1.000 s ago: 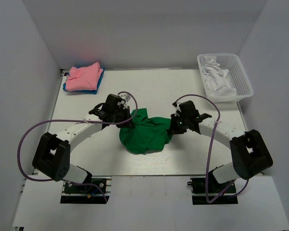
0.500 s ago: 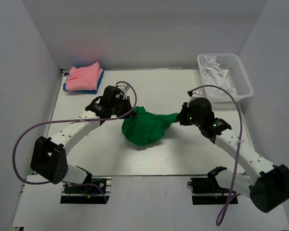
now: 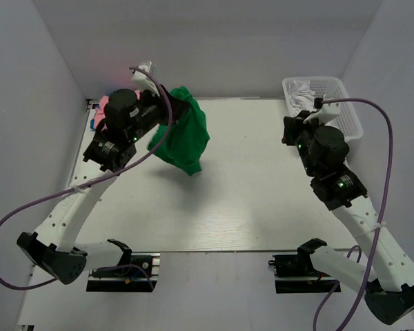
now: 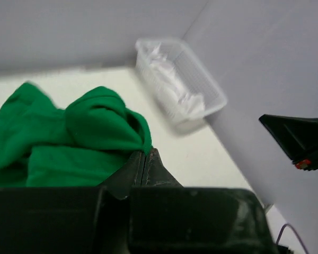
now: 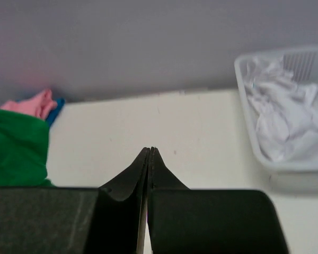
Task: Fold and stack the t-shirts
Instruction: Flatten out the tshirt
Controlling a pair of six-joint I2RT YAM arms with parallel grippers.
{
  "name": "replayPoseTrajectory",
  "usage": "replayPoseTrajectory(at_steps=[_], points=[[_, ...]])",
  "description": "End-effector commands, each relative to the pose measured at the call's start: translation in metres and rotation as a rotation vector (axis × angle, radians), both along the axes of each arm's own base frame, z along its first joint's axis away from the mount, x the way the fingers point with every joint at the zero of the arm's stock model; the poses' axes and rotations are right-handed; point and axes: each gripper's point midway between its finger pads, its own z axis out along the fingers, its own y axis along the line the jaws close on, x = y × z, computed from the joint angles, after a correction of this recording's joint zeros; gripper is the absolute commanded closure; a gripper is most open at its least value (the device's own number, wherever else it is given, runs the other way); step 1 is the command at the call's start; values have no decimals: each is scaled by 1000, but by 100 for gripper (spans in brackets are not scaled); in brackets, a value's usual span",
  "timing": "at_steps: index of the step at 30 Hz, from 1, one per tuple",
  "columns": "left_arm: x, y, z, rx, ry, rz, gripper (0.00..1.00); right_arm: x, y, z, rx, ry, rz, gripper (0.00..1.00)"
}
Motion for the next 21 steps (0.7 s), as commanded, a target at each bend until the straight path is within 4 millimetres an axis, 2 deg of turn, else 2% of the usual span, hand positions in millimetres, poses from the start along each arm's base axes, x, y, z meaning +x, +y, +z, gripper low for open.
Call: replayPoseTrajectory(at_steps=[1, 2, 3, 4, 6, 7, 10, 13, 16, 21], points=[[-15, -2, 81, -71, -205, -59, 100, -2, -6, 78, 12, -214, -11, 100], [-23, -1, 100, -88, -239, -77, 100, -4, -4, 86, 11, -228, 5, 100], [-24, -6, 101, -81, -246, -104, 100, -4, -4, 91, 14, -233, 11, 100], [-28, -8, 111, -95, -278, -126, 100, -6, 0, 92, 9, -236, 35, 100], [-33, -16, 114, -102, -299, -183, 100, -8, 1, 89, 13, -232, 50, 100], [-36, -17, 120, -116, -309, -195, 100, -7, 5, 82, 9, -217, 60, 100], [-24, -28, 107, -107, -268, -218, 100, -8, 2, 71, 15, -193, 50, 100], [-10, -43, 82, -83, -186, -260, 100, -6, 2, 60, -1, -163, 45, 100], [1, -52, 71, -69, -152, -272, 100, -3, 0, 52, -8, -141, 27, 100], [3, -57, 78, -82, -161, -293, 100, 0, 0, 47, -17, -130, 20, 100]])
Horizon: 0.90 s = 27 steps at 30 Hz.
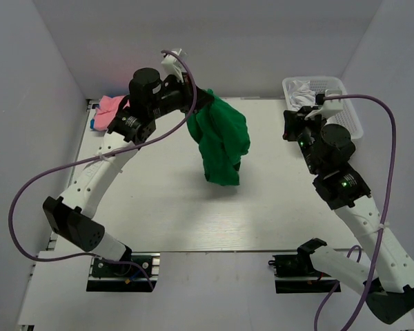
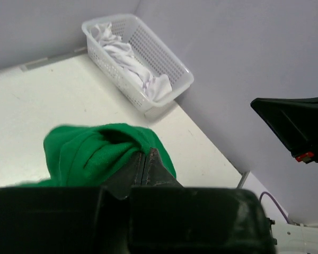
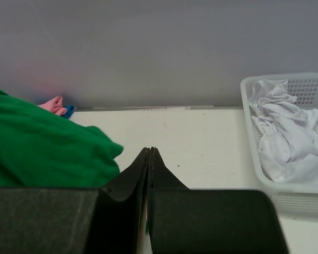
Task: Fold and stack the t-shirts
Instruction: Flatten out the tshirt
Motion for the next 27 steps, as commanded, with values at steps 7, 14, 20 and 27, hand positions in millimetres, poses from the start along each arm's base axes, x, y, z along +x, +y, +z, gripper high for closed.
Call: replayPoseTrajectory(at_steps=[7, 14, 20, 27], points=[[-45, -10, 75, -101, -170, -183, 100, 7, -1, -8, 0, 9, -22, 100], [-106, -1, 144, -149, -383, -363, 100, 6, -2, -9, 5, 2, -27, 100], [-145, 5, 170, -153, -462, -482, 100, 2, -6, -10, 13, -4, -31, 100], [-92, 3, 118, -140, -329, -275, 100, -4, -12, -18, -1, 13, -50, 100]])
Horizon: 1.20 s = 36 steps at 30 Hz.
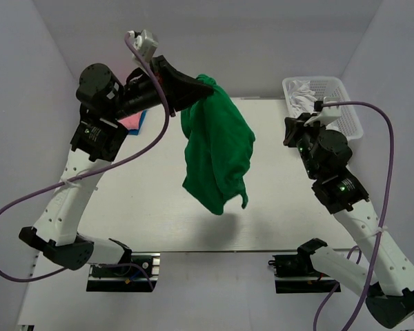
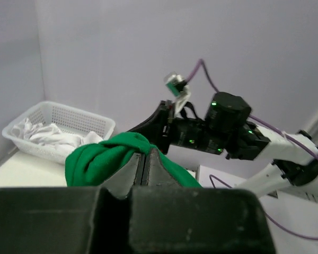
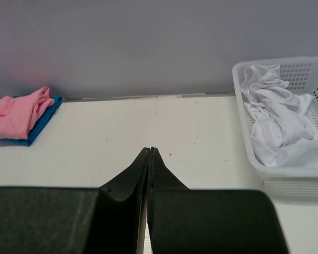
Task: Fold and stack the t-shirts
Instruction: Flatten out the tshirt
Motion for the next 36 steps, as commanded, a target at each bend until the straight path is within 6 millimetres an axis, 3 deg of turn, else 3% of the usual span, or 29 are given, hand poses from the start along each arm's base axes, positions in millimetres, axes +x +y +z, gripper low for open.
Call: replayPoseTrajectory(at_steps=[1, 4, 5, 6, 7, 8, 9, 10, 11, 12, 13, 14, 16, 17, 20, 21, 22, 24, 25, 27, 28, 30, 31, 32, 33, 34, 36], points=[[40, -6, -35, -3, 108, 116, 100, -2, -7, 4, 8, -21, -33, 100], [80, -16, -91, 60, 265, 204, 99, 0, -8, -7, -4, 3, -42, 100], [114, -28, -146, 122, 393, 257, 87, 2, -8, -17, -14, 29, -50, 100], [125, -32, -173, 152, 452, 273, 73, 3, -8, -20, -14, 39, -52, 100], [133, -36, -210, 200, 516, 278, 52, 6, -7, -27, -18, 58, -56, 100], [141, -41, -228, 225, 548, 280, 28, 7, -5, -34, -28, 74, -54, 100], [148, -43, -259, 274, 613, 295, 9, 8, -4, -38, -26, 88, -49, 100], [156, -45, -280, 313, 663, 312, 0, 8, 0, -44, -30, 107, -36, 100], [174, -41, -286, 331, 677, 375, 0, 11, 5, -52, -35, 133, -19, 100], [183, -39, -334, 429, 789, 417, 0, 11, 11, -59, -42, 160, 9, 100], [193, -33, -348, 469, 810, 483, 0, 10, 14, -64, -40, 182, 26, 100], [200, -34, -344, 475, 812, 501, 0, 11, 21, -72, -50, 209, 54, 100], [201, -30, -365, 531, 846, 524, 0, 13, 29, -87, -63, 256, 91, 100], [201, -30, -365, 531, 846, 524, 0, 13, 30, -91, -66, 269, 93, 100], [191, -18, -369, 538, 845, 558, 0, 12, 37, -107, -90, 317, 138, 100], [187, -13, -371, 545, 848, 570, 0, 10, 42, -115, -97, 343, 160, 96], [179, -4, -385, 574, 869, 599, 0, 7, 46, -121, -104, 365, 190, 87], [166, 16, -378, 583, 860, 664, 0, 4, 49, -131, -112, 403, 207, 78], [151, 30, -399, 637, 897, 695, 0, -1, 56, -137, -112, 424, 250, 73], [136, 56, -408, 685, 905, 786, 0, -7, 58, -149, -114, 469, 270, 68], [117, 71, -417, 696, 947, 824, 0, -13, 61, -163, -118, 505, 302, 59], [92, 87, -433, 725, 1004, 854, 0, -20, 66, -173, -101, 542, 332, 41], [69, 98, -459, 759, 1077, 868, 0, -27, 73, -178, -89, 560, 385, 29], [62, 99, -457, 724, 1075, 854, 0, -36, 79, -190, -76, 598, 427, 10], [51, 98, -465, 717, 1103, 829, 0, -40, 84, -194, -61, 609, 452, 10], [36, 105, -486, 731, 1162, 845, 0, -46, 87, -203, -51, 641, 483, 10], [23, 104, -499, 721, 1196, 814, 0, -53, 93, -220, -40, 715, 492, 10]])
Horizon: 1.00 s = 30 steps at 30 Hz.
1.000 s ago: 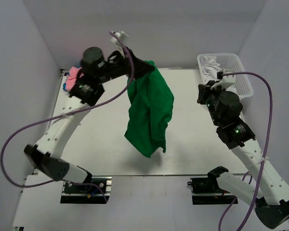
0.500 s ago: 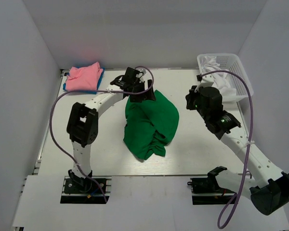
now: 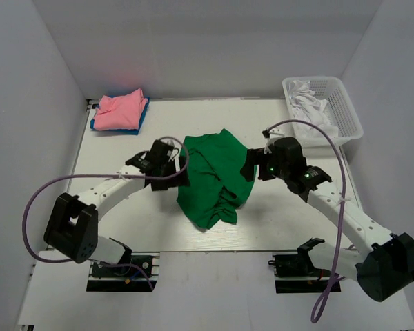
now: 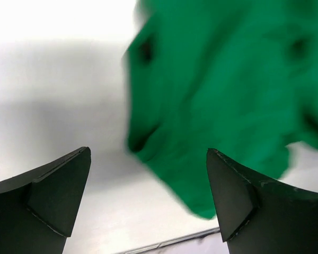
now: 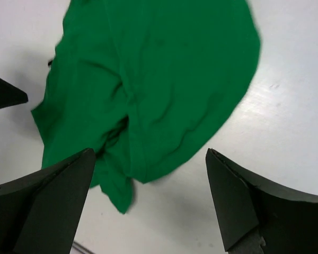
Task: Fold and stack the t-shirts
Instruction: Flatten out the tshirt
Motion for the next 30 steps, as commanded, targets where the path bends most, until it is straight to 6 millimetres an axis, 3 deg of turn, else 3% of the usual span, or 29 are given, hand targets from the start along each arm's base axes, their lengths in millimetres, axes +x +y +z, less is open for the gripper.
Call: replayPoseTrajectory(at_steps=[1, 3, 6, 11, 15, 16, 17, 18, 19, 20, 21, 22, 25, 26, 27, 28, 29, 30], points=[[-20, 1, -20, -46, 60, 52, 0, -23, 23, -27, 43, 161, 94, 10], [-18, -6, -20, -86, 42, 34, 0, -31, 30, -48, 9, 244, 112, 10], [-24, -9, -37, -73, 91, 18, 0, -35, 37, -66, -30, 290, 133, 10], [-38, -5, -74, -36, 188, 24, 15, -40, 41, -92, -119, 328, 151, 11], [-36, -10, -79, -53, 193, 2, 32, -34, 42, -109, -150, 360, 122, 19], [-36, -12, -81, -61, 200, -4, 35, -39, 46, -116, -167, 374, 130, 31], [-39, -13, -85, -60, 217, -7, 48, -38, 45, -116, -167, 381, 106, 51], [-35, -16, -81, -70, 206, -22, 57, -34, 38, -118, -194, 370, 72, 90], [-38, -17, -83, -72, 218, -39, 68, -34, 39, -114, -182, 375, 54, 100], [-36, -23, -78, -97, 217, -52, 100, -27, 31, -113, -213, 344, 18, 100], [-33, -25, -72, -103, 207, -54, 100, -27, 30, -110, -208, 336, 7, 100], [-32, -27, -64, -119, 199, -61, 100, -20, 26, -93, -192, 280, -30, 100], [-12, -23, -16, -110, 68, -27, 100, -2, 6, -61, -191, 172, -152, 100], [9, -15, 12, -84, -27, 27, 100, 10, -2, -29, -169, 78, -212, 100], [10, -6, 28, -57, -53, 52, 100, 16, -17, -20, -198, 46, -288, 100], [26, 14, 59, -7, -171, 139, 100, 20, -28, -9, -207, 22, -334, 100], [39, 20, 98, -12, -266, 181, 100, 33, -46, 29, -199, -86, -438, 100], [42, 27, 117, -1, -311, 212, 100, 39, -58, 41, -195, -117, -487, 100]])
